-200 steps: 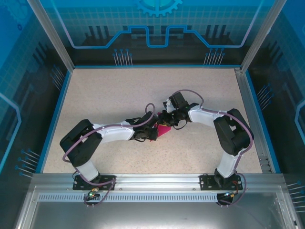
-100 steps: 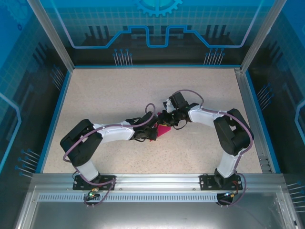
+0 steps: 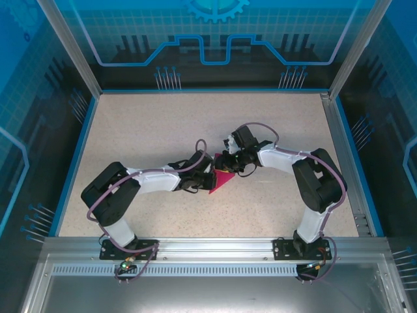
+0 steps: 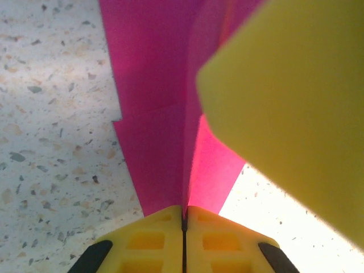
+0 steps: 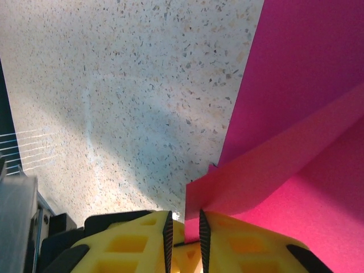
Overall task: Fold a paper plane with a square sheet of paper (pick it up from the middle)
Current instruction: Fourth fold the wing at the center of the table.
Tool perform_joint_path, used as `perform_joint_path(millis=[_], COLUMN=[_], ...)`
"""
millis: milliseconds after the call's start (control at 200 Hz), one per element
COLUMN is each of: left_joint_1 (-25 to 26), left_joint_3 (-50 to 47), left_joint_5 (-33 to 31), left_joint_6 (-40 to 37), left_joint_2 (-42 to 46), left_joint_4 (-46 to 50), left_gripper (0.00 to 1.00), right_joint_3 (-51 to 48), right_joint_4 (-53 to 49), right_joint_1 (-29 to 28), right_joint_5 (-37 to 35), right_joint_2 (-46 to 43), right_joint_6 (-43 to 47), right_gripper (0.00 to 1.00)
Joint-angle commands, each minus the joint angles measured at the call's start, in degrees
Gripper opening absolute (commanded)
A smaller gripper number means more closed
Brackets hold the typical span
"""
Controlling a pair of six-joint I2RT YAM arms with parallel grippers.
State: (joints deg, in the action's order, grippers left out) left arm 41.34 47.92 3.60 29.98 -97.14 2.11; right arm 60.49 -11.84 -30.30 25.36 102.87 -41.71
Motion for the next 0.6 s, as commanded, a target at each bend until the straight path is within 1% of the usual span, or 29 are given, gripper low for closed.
perform_joint_path(millis=[0, 470, 595], left_joint_1=[-1.83, -6.21, -7.17], left_joint_3=[-2.32, -5.03, -5.47], left_joint_5=[6.5, 16.35, 17.75], left_joint_6=[2.16, 5.18, 5.82], left_joint_2=[0.58, -1.38, -1.79], left_joint_4=[-4.39, -9.92, -10.6], left_gripper=[0.07, 0.07, 0.07], right_joint_3=[0.05, 2.86, 3.58], right_joint_4=[-0.66, 0.01, 0.37], right_joint_1=[0.87, 1.3, 1.78], right_joint_5=[0.8, 1.86, 1.98], right_joint_2=[-0.11, 3.92, 5.04], right_joint_6=[0.67, 1.02, 1.02], right_gripper=[0.23, 0.21, 0.21])
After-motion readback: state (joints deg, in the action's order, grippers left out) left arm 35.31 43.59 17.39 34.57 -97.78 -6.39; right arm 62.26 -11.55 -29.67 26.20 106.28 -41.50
